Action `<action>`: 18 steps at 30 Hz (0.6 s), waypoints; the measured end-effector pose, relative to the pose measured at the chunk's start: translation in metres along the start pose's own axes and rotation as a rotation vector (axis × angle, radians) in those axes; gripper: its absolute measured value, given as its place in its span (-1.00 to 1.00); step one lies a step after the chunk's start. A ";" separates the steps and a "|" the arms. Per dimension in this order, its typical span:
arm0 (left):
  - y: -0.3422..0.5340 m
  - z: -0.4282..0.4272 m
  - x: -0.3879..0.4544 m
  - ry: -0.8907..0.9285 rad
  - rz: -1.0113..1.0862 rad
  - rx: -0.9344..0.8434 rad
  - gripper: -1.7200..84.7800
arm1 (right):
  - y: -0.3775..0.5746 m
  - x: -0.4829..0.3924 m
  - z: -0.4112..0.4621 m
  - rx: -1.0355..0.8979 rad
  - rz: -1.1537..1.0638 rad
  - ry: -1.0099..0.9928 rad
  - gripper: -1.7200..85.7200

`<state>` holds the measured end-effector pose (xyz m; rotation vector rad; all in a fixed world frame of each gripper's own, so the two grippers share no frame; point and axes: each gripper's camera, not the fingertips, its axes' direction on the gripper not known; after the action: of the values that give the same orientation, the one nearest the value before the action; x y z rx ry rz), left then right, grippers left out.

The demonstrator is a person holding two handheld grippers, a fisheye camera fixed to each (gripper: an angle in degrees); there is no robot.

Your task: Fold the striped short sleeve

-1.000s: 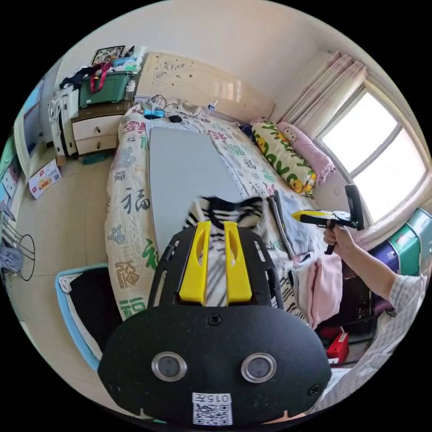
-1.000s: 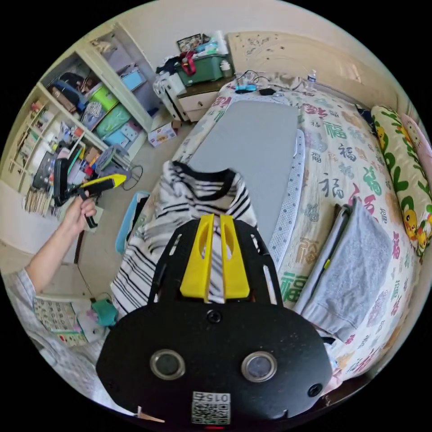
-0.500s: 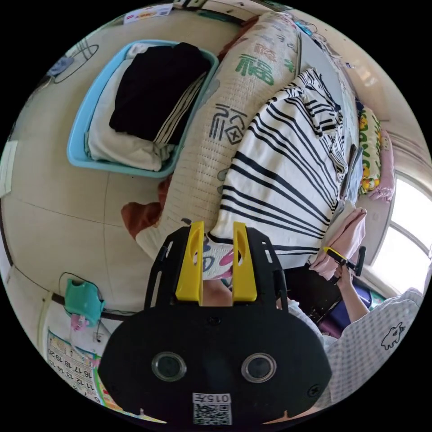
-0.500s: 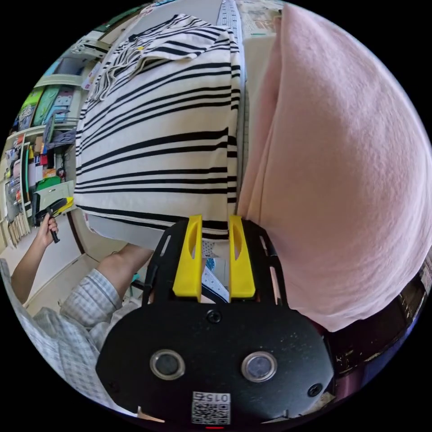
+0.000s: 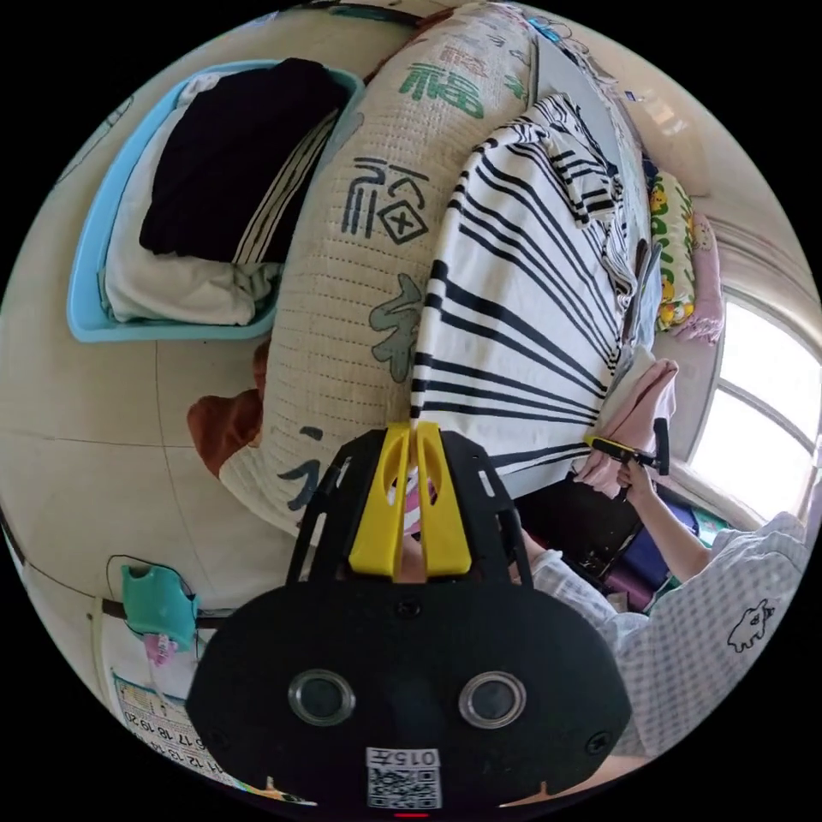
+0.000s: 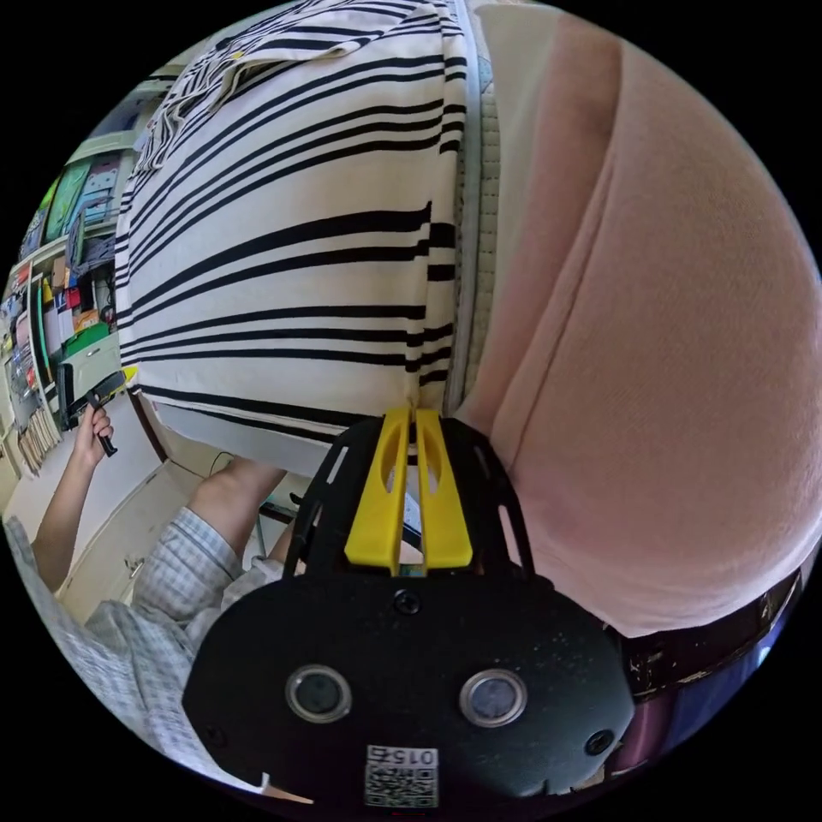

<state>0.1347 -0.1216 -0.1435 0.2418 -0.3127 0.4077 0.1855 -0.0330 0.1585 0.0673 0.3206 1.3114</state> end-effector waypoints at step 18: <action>0.048 -0.019 0.000 -0.246 0.058 -0.011 -0.87 | 0.003 -0.120 -0.005 0.045 -0.221 0.154 -0.76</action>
<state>0.1186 -0.0732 -0.1531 0.2733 -0.5640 0.4336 0.1552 -0.1476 0.1772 -0.0306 0.4751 1.0921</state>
